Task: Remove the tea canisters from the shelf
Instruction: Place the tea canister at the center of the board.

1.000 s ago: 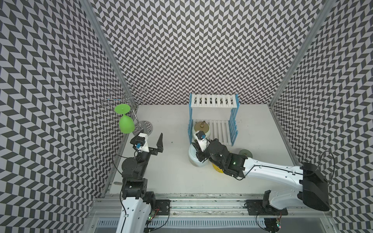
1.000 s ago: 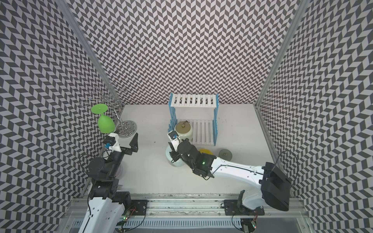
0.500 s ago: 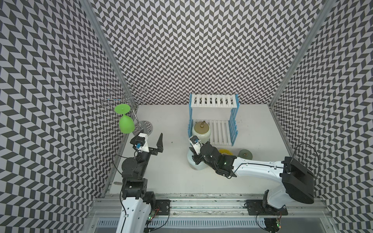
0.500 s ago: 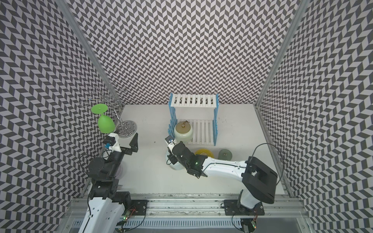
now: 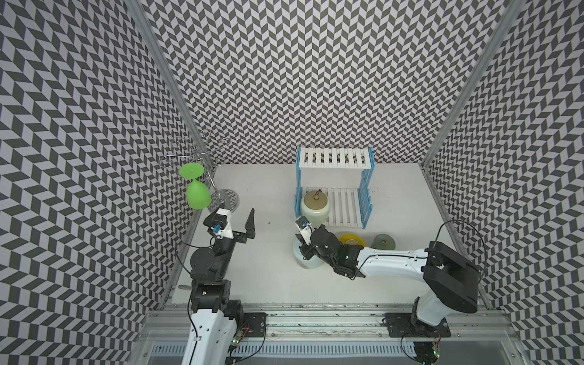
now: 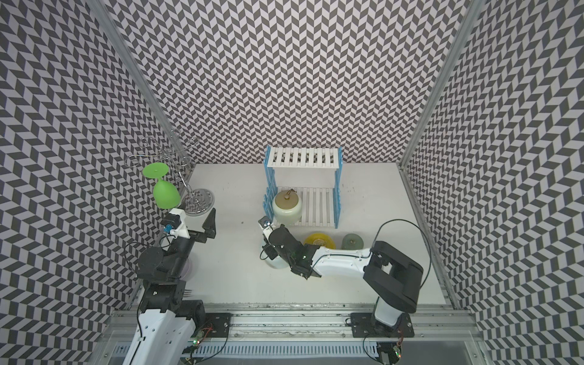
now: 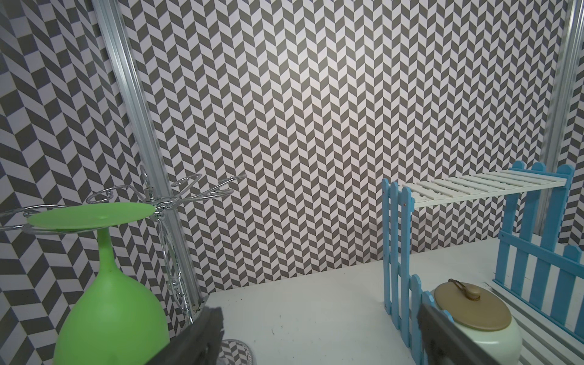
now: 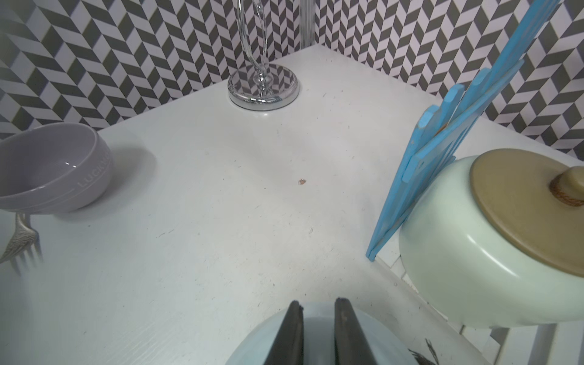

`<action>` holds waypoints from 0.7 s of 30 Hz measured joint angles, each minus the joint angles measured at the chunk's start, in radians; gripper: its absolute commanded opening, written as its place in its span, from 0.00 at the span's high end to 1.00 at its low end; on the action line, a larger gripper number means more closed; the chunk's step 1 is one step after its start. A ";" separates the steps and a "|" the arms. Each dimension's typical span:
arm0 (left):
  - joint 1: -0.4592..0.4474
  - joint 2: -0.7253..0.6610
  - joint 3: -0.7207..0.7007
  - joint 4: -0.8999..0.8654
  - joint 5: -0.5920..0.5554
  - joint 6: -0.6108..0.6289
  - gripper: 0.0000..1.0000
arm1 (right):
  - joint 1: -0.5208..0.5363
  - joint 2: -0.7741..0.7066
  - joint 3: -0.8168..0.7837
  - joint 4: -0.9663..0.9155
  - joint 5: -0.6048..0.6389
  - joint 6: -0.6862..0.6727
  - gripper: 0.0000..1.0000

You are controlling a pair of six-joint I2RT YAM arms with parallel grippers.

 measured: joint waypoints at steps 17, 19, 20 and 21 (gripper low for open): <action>0.001 0.003 0.000 0.000 0.000 0.000 0.00 | -0.004 0.004 -0.034 0.066 -0.007 0.037 0.80; 0.001 0.006 0.000 0.000 0.000 0.000 0.00 | -0.004 0.005 -0.034 0.065 -0.008 0.041 0.76; 0.001 0.007 0.000 0.000 0.000 0.001 0.00 | -0.004 0.005 -0.038 0.071 -0.010 0.044 0.74; 0.001 0.007 0.000 0.000 0.000 0.000 0.00 | -0.004 0.005 -0.041 0.079 -0.011 0.046 0.72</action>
